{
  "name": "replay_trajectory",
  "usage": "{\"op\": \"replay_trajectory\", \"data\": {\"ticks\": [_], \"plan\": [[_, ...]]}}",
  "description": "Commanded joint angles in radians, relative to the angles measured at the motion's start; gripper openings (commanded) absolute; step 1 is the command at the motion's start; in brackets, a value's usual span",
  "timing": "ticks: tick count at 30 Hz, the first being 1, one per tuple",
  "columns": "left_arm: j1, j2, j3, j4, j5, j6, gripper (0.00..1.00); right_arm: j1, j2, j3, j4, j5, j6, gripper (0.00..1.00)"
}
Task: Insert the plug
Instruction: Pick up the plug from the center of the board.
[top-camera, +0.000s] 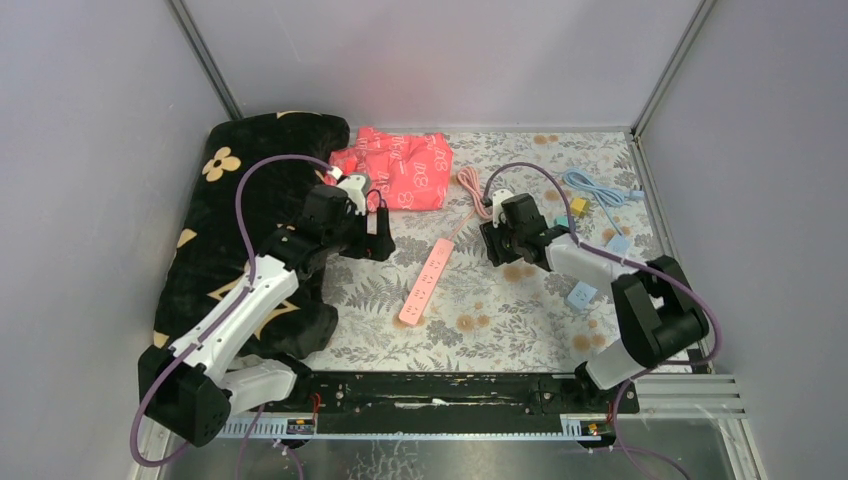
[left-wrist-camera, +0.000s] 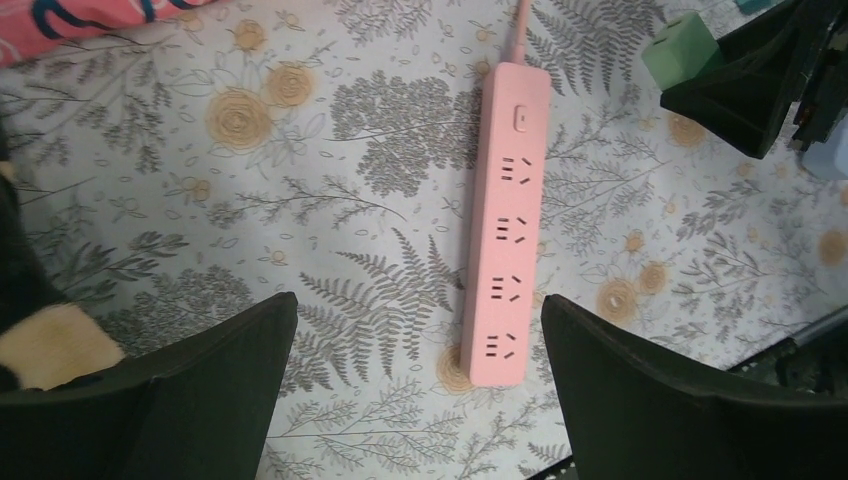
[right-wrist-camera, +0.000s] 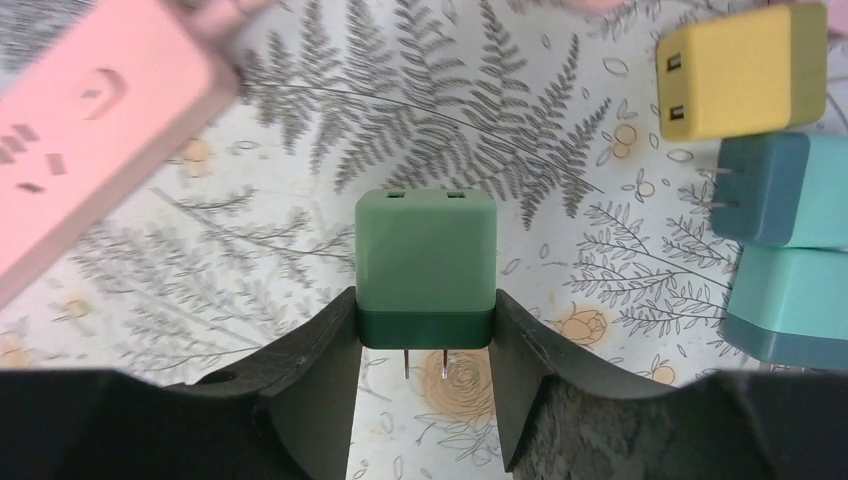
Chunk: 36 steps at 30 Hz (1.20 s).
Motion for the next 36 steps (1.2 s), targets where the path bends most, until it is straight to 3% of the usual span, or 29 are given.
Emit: {"op": "replay_trajectory", "data": {"ticks": [1, 18, 29, 36], "plan": [[0.009, 0.023, 0.044, 0.030, 0.100, -0.055, 1.00, 0.042, -0.116, -0.023, 0.074, -0.057, -0.006, 0.30], [0.013, 0.151, 0.137, 0.027, 0.383, -0.178, 1.00, 0.164, -0.371, -0.114, 0.254, -0.284, -0.087, 0.32], [0.007, 0.193, 0.161, 0.102, 0.561, -0.268, 1.00, 0.243, -0.426, -0.169, 0.393, -0.350, -0.233, 0.29], [-0.042, 0.245, 0.172, 0.126, 0.586, -0.276, 0.96, 0.281, -0.421, -0.194, 0.479, -0.355, -0.291, 0.28]]}}
